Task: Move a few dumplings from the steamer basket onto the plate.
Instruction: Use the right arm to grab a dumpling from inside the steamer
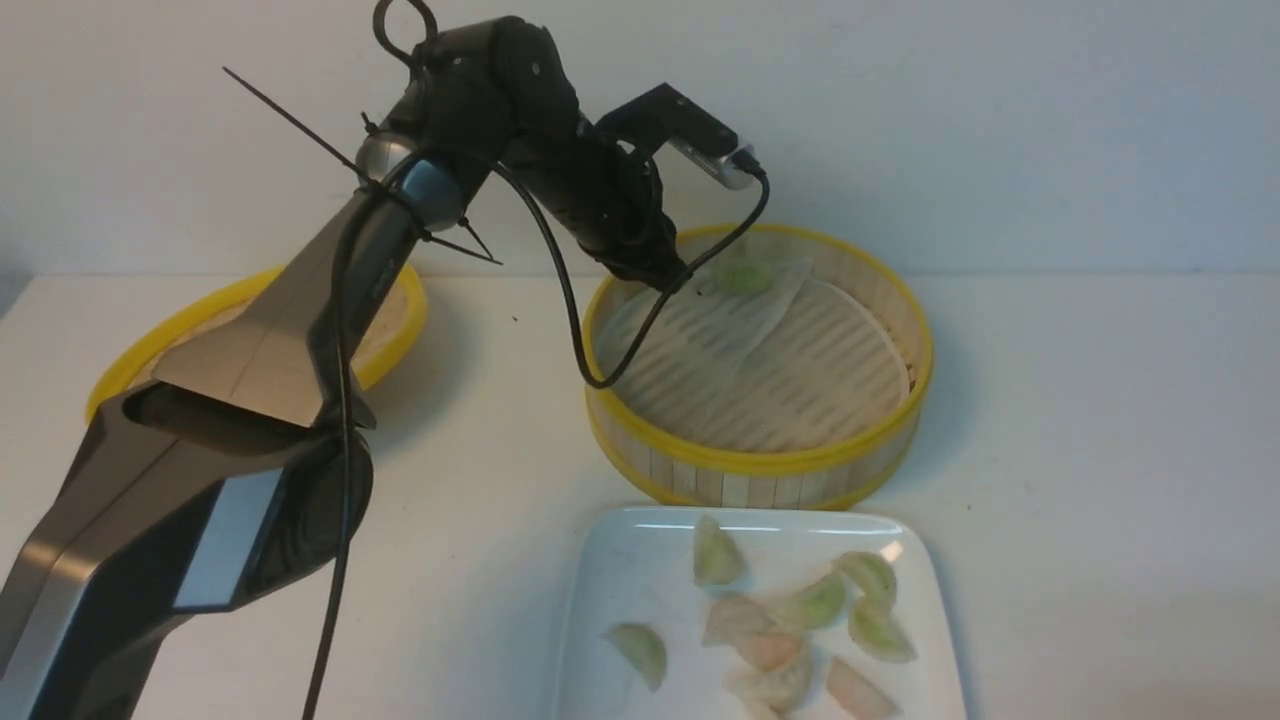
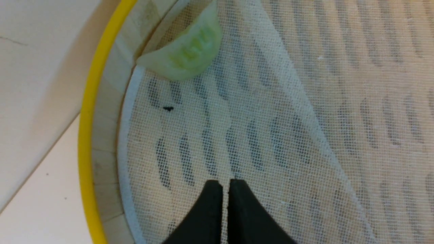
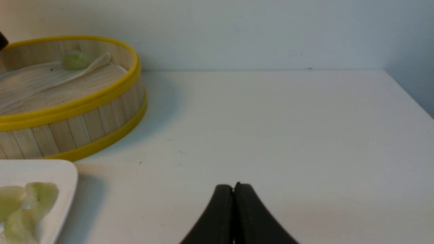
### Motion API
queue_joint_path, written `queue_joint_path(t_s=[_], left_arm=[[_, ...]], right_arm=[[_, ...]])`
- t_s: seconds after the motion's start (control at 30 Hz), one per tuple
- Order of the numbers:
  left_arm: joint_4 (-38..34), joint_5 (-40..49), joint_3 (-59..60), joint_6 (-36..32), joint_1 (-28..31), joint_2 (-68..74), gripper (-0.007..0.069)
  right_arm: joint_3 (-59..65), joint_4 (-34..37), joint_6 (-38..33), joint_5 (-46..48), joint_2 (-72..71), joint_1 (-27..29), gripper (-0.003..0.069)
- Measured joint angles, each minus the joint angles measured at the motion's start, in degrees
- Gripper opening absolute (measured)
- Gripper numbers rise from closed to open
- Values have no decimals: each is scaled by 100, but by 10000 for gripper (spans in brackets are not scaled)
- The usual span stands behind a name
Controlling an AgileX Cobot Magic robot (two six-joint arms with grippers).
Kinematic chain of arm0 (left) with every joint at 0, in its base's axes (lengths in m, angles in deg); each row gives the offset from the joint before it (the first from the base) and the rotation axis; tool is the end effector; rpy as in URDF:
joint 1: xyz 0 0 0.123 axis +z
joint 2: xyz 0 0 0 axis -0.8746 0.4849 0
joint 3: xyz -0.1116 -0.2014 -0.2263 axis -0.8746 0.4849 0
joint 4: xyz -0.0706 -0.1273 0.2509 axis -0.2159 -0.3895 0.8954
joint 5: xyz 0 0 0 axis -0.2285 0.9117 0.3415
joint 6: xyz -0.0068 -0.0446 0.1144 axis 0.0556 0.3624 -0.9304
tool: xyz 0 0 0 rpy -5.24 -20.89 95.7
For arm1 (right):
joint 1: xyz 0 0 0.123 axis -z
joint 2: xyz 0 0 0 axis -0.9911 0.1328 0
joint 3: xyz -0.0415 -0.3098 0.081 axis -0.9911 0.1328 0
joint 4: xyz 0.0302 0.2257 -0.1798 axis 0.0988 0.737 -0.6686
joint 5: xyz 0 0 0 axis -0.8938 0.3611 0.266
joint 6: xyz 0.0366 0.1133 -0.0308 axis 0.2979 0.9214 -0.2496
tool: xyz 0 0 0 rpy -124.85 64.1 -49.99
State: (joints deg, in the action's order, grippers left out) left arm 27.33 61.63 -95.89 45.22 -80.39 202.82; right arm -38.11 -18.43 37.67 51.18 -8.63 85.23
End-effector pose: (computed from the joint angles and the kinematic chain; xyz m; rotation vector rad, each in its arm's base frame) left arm 0.5880 -0.2548 0.2092 1.1718 2.2825 -0.4255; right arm 0.0831 -0.0021 0.1618 0.0738 1.8743 0.0094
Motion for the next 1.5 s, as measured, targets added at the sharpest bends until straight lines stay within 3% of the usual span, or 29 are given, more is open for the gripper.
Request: queue_joint_path(t_s=[0.33,0.73,0.87,1.07,1.13,1.37,1.5], left_arm=[[488,51,104,1314,140,-568,8],[604,63,738,1604,176,-1659,8],[633,70,1106,1733,176,-1921,8],[644,60,2765,1733,176,-3291,8],[644,55,3501,1733,176,-3840,8],[628,44,6031,1733,176,-5502,8],[611,6,7235,1733,176,-6378,8]], right_arm=[[0,0,0,0,0,0,-14],[5,32,34,-50,0,0,-14],[49,996,587,-737,0,0,-14],[49,2578,1047,-1805,0,0,-14],[49,2783,1047,-2015,0,0,-14],[49,3103,1283,-2913,0,0,-14],[-492,2939,1424,-2187,92,-61,-14]])
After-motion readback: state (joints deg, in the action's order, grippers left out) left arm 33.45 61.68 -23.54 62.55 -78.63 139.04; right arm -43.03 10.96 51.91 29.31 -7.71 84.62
